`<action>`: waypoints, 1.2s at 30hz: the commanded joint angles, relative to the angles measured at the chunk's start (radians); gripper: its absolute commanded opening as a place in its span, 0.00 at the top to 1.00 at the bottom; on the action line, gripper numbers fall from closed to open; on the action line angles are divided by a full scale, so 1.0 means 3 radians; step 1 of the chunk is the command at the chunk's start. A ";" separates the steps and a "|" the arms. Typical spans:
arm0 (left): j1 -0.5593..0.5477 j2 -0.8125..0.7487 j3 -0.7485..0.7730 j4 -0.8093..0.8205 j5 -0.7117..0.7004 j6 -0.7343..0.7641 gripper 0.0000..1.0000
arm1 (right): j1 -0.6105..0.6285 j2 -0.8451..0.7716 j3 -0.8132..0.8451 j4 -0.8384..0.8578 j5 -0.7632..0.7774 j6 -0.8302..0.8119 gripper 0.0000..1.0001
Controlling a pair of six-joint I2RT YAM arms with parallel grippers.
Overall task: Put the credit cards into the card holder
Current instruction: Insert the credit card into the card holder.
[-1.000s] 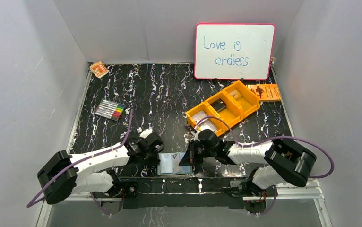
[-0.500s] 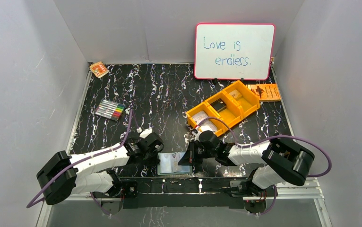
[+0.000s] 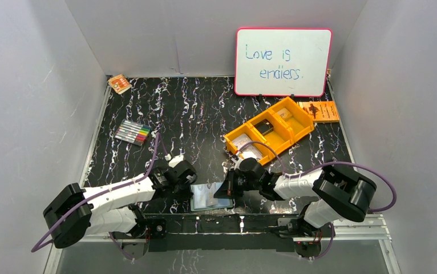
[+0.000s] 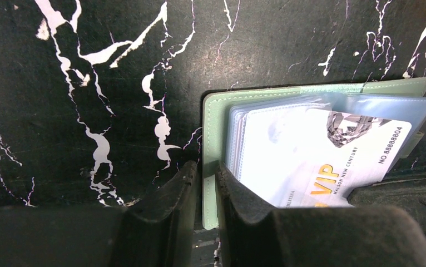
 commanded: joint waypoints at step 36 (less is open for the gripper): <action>0.0020 0.0187 -0.0197 0.0086 0.0071 0.0023 0.89 | 0.0153 0.0457 0.0560 -0.0361 -0.0086 -0.0397 0.83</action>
